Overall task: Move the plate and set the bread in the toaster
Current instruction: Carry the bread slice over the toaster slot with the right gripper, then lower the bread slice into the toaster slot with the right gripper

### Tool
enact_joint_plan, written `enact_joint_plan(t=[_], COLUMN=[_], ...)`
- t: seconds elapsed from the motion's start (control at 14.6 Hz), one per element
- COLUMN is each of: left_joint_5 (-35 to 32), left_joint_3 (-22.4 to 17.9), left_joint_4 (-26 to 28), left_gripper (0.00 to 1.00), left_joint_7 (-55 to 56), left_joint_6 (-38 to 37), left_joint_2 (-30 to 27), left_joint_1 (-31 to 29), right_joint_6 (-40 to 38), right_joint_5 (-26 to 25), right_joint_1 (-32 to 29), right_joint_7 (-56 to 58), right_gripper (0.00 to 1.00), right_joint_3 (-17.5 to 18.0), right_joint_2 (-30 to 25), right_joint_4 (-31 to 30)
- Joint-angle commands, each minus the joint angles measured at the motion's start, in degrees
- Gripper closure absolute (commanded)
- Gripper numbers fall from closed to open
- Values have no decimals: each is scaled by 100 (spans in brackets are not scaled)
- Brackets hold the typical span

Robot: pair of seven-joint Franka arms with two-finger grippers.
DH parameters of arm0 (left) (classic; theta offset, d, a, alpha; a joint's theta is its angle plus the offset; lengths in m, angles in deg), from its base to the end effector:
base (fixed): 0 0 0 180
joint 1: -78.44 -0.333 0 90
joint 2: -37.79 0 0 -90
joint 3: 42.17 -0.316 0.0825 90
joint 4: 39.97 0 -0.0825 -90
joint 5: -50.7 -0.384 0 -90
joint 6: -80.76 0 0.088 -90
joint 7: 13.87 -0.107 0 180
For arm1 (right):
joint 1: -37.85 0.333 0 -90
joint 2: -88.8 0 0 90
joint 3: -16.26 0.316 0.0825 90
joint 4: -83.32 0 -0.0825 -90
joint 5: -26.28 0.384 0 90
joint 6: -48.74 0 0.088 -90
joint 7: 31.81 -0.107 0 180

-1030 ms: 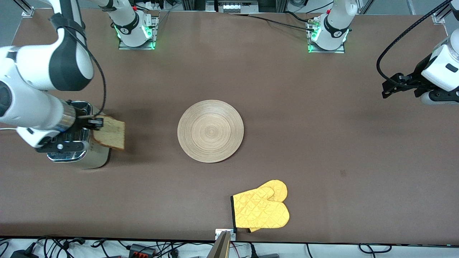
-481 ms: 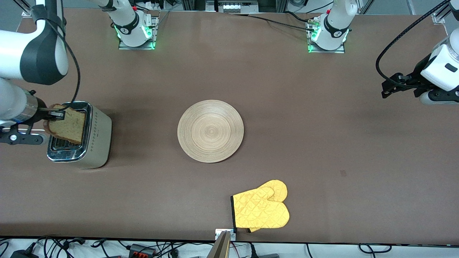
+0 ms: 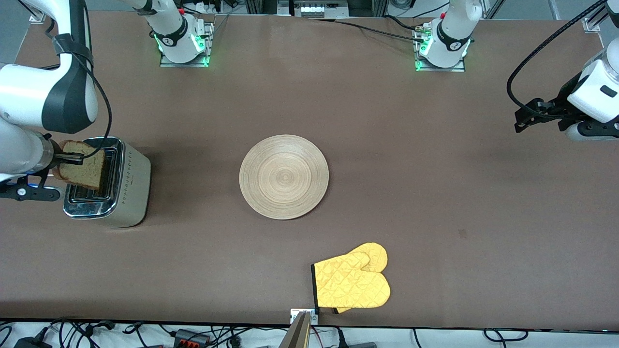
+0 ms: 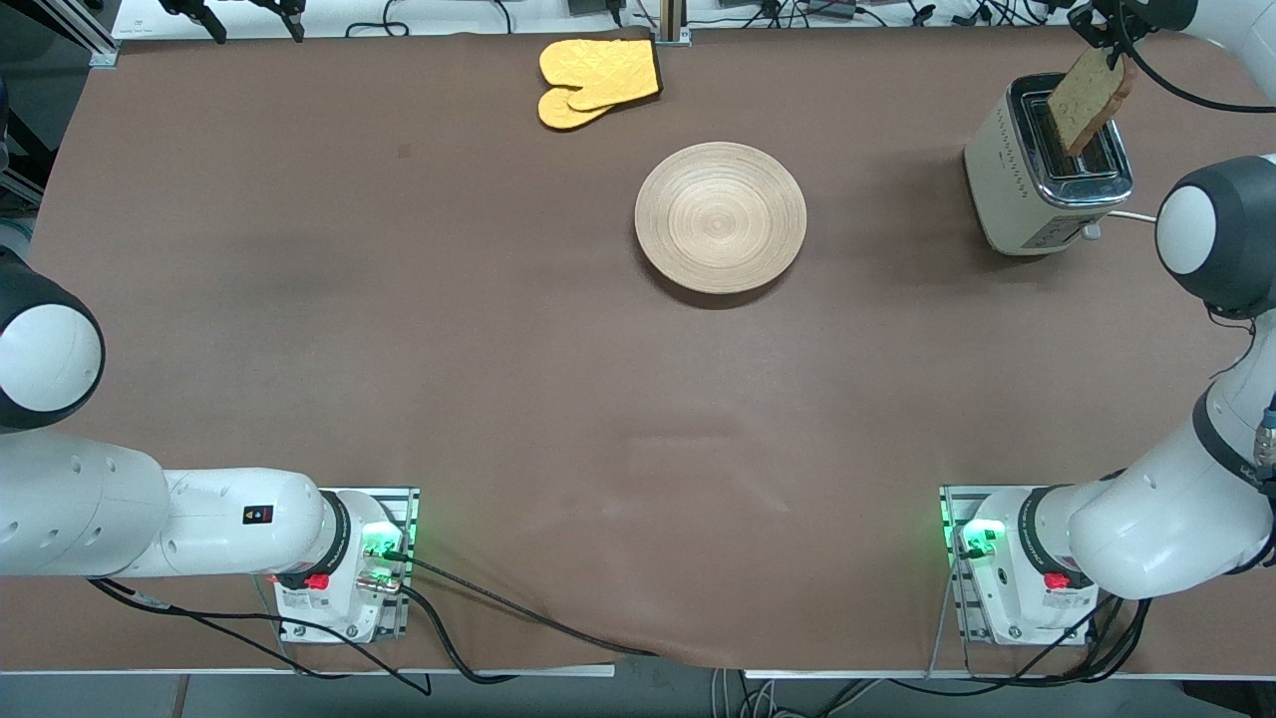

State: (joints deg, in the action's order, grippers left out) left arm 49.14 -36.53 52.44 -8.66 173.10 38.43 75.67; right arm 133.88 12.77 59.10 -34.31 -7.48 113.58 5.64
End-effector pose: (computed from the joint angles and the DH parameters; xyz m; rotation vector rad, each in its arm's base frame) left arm 0.5600 -0.0250 0.6020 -3.1140 -0.0616 0.0163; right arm 0.6485 -0.0075 0.4814 2.7079 -0.0865 -0.3629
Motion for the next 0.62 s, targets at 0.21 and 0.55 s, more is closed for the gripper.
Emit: enact_joint_plan(t=[0.21, 0.55], left_joint_5=[33, 33], left_joint_3=[42, 33], left_joint_4=[-91, -91], left_gripper=[0, 0], left_joint_7=[-37, -37], left_joint_6=[-59, -68], left_joint_2=[-20, -20], left_joint_1=[-31, -31], right_joint_6=[144, 424], right_joint_5=[-90, -99], right_joint_1=[63, 28], right_joint_7=[-66, -58], right_gripper=[100, 100], right_joint_3=[18, 18], right_joint_2=[0, 0], right_joint_4=[-195, -379])
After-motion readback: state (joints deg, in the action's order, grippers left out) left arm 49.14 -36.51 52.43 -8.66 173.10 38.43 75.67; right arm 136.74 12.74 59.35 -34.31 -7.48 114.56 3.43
